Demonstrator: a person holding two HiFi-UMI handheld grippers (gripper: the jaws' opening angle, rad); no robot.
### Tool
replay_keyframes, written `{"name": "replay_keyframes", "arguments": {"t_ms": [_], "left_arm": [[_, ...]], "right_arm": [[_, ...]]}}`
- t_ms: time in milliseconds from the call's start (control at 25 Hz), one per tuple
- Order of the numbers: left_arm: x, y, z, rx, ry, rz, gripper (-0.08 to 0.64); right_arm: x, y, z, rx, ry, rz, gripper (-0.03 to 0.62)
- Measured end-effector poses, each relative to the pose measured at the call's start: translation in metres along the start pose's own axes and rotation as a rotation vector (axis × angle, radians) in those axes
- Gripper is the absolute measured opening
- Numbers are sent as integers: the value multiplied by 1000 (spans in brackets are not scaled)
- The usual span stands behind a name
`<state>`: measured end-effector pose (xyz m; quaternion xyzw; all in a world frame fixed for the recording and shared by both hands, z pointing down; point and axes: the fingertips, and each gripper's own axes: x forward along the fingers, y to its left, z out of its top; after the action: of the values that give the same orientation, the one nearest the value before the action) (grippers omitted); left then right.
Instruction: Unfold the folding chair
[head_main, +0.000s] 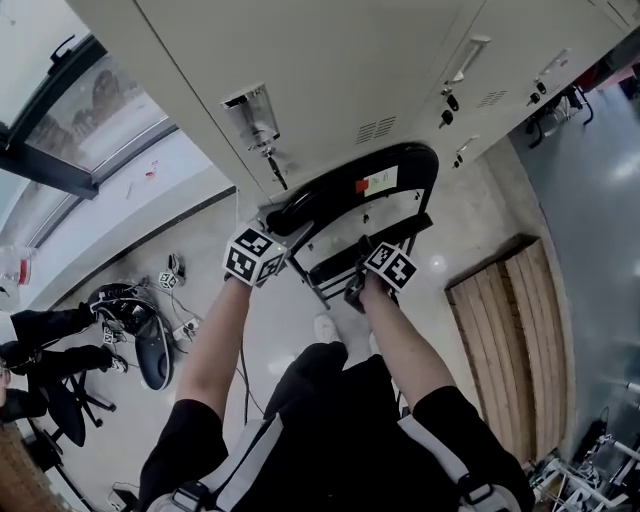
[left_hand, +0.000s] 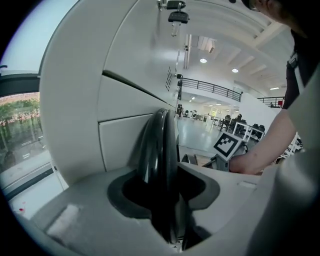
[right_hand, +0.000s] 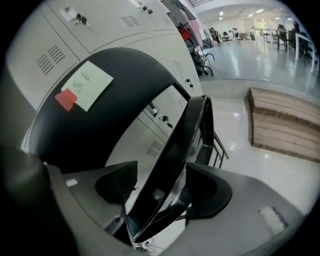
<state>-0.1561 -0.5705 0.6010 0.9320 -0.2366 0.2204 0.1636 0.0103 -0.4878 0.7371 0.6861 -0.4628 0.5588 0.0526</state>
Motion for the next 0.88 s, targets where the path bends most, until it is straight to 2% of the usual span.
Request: {"name": "replay_keyframes", "arguments": {"t_ms": [80, 120, 240, 320, 520, 680, 880], "left_arm": [[0, -3, -1, -2, -10, -5, 146], [0, -5, -2, 0, -11, -9, 143], [-2, -11, 0, 33, -18, -27, 135], [-4, -19, 2, 73, -32, -46, 129], [-8, -37, 2, 89, -59, -47, 124], [-14, -53, -3, 79, -53, -38, 123], [-15, -65, -5, 56, -30, -10, 129]], "right_arm": [[7, -9, -8, 4, 29, -36, 304], [12, -13, -14, 39, 46, -41, 304], [27, -16, -32, 228, 83, 1, 314], [33, -16, -38, 295, 82, 50, 305], [32, -17, -41, 294, 83, 176, 293], [18, -21, -49, 252, 119, 225, 218], [-1, -42, -56, 233, 144, 278, 216]]}}
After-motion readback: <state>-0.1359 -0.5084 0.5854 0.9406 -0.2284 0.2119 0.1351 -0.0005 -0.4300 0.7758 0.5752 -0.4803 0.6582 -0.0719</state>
